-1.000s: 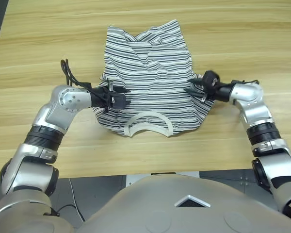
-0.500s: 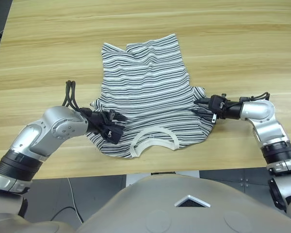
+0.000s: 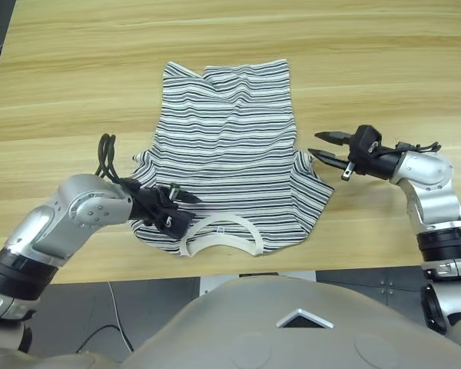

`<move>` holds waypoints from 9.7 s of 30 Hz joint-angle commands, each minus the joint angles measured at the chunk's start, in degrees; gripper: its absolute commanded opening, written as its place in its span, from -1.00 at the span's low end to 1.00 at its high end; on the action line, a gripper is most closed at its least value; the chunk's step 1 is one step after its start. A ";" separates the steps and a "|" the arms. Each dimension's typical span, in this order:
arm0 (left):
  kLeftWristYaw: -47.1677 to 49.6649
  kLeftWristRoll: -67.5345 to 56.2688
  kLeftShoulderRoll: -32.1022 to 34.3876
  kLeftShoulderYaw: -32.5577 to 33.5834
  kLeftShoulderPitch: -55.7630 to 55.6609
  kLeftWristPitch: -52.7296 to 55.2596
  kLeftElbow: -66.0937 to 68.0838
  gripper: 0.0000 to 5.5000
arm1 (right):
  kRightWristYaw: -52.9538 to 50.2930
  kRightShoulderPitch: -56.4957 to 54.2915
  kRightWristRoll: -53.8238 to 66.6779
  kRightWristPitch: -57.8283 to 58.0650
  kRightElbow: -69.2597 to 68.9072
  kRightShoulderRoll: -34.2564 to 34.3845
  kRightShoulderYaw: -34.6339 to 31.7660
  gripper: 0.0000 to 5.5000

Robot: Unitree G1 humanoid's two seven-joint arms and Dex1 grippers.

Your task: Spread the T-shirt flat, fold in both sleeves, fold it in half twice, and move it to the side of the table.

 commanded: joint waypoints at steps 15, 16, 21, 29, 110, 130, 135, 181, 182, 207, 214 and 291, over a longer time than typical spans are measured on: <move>-12.85 -27.61 -2.16 21.78 -2.02 13.41 34.58 -0.03 | -2.41 -1.90 3.42 3.82 -4.90 1.28 -4.30 -0.40; -14.54 -27.84 -2.90 21.47 -2.75 13.35 37.37 -0.03 | -2.54 -1.40 3.42 3.84 -5.32 1.21 -4.40 -0.40; -18.08 -28.06 -9.62 20.99 -10.19 16.36 53.88 -0.03 | -2.92 0.36 3.25 3.77 -6.49 0.87 -4.89 -0.40; -16.88 -20.86 -13.89 19.75 -16.92 10.52 74.23 -0.03 | -3.14 1.73 3.10 3.83 -7.43 0.70 -5.05 -0.40; -23.71 -31.74 -23.28 14.25 -16.32 40.01 41.46 -0.34 | -4.71 3.06 0.15 2.49 -7.82 2.73 -0.39 -0.40; -28.73 -38.68 -22.88 24.41 -14.27 36.08 40.06 -0.14 | -3.03 1.87 5.41 7.60 -6.52 -1.06 -8.33 -0.40; -33.67 -44.86 -14.15 29.01 -6.95 29.40 42.53 -0.14 | -2.36 0.87 5.44 7.34 -4.96 -1.76 -9.31 -0.40; -18.53 -32.89 -8.11 30.44 1.08 9.77 12.95 -0.14 | 2.62 -2.71 11.83 37.01 3.54 -6.19 -9.04 -0.40; -19.11 -33.25 -7.17 31.91 2.13 9.96 12.47 -0.14 | 4.56 -3.77 11.56 40.32 4.81 -7.69 -7.52 -0.40; -13.61 -30.68 -9.22 33.76 8.22 11.26 9.82 -0.14 | 11.37 2.39 9.95 51.88 -5.05 -12.58 7.74 0.33; -13.65 -30.61 -9.47 33.61 7.72 11.05 10.65 -0.14 | 11.72 3.15 10.35 52.10 -6.19 -13.38 8.90 -0.15; -14.57 -29.14 -10.77 25.74 0.86 8.77 14.09 -0.14 | 4.32 -9.95 5.48 45.17 -17.69 1.33 21.40 0.07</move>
